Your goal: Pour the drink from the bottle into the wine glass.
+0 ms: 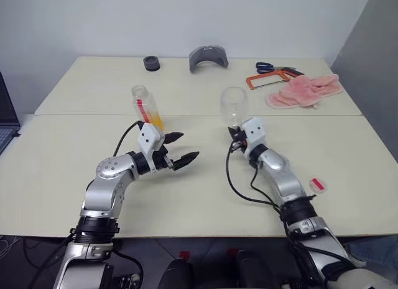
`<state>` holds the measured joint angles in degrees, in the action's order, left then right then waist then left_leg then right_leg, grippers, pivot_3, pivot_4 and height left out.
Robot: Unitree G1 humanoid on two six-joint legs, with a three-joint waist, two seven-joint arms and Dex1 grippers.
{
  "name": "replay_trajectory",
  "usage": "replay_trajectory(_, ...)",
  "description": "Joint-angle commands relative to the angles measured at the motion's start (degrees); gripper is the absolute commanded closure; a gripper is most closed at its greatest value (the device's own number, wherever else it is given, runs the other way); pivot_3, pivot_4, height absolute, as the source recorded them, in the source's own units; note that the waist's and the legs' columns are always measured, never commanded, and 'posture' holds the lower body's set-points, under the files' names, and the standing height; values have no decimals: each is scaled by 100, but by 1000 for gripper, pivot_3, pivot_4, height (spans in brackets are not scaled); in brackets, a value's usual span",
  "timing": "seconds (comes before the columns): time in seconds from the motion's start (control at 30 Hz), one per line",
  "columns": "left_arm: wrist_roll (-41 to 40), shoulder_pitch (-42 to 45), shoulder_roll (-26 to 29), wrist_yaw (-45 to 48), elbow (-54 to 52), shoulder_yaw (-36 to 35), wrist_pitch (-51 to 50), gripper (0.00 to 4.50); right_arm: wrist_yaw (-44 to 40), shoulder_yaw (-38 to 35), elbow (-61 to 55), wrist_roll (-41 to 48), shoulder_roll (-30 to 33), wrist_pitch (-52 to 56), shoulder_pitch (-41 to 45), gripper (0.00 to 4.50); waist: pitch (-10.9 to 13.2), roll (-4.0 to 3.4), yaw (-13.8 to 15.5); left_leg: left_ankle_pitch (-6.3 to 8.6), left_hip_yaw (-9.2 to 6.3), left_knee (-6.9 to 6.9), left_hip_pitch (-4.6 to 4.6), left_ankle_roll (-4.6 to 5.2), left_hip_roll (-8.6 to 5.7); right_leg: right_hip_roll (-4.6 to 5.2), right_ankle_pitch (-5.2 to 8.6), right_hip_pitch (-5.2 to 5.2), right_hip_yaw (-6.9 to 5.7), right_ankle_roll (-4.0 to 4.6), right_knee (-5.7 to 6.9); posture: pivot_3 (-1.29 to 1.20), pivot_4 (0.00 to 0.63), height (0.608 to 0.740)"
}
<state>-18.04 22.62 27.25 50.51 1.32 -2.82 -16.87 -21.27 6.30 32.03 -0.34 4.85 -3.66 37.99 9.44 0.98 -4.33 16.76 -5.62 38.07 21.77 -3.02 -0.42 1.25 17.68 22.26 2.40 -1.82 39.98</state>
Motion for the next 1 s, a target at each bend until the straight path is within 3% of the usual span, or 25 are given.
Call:
replay_trajectory(0.03,-133,38,64,-253,-400,-212,-106,0,-79,56,363,-48,-72,-427,202,4365,0,0,5,-1,0,-1,0,-1,0,0,0,0,0,0,-1,0,150,740)
replay_trajectory(0.33,-194,59,65,-428,-588,-282,-260,0,-102,71,558,-47,-187,-597,56,4365,0,0,-21,0,2,-2,-2,0,4,-1,0,0,0,0,1,0,150,740)
replay_trajectory(0.73,-181,236,-5,-240,-175,-168,105,0,-138,43,305,-16,-240,-490,-52,210,0,0,-29,-1,1,-2,-2,-1,4,-2,0,0,0,0,1,0,150,740)
replay_trajectory(0.77,-178,245,-11,-226,-139,-164,138,0,-141,43,275,-15,-238,-474,-64,32,0,-1,-29,-1,1,-2,-2,-1,4,-2,0,0,0,0,1,0,150,740)
replay_trajectory(1.0,-183,231,-119,-162,47,-131,387,0,-214,25,-123,32,-155,-256,-270,32,0,-1,-27,0,0,-2,-1,0,4,-2,0,0,-1,0,0,0,150,740)
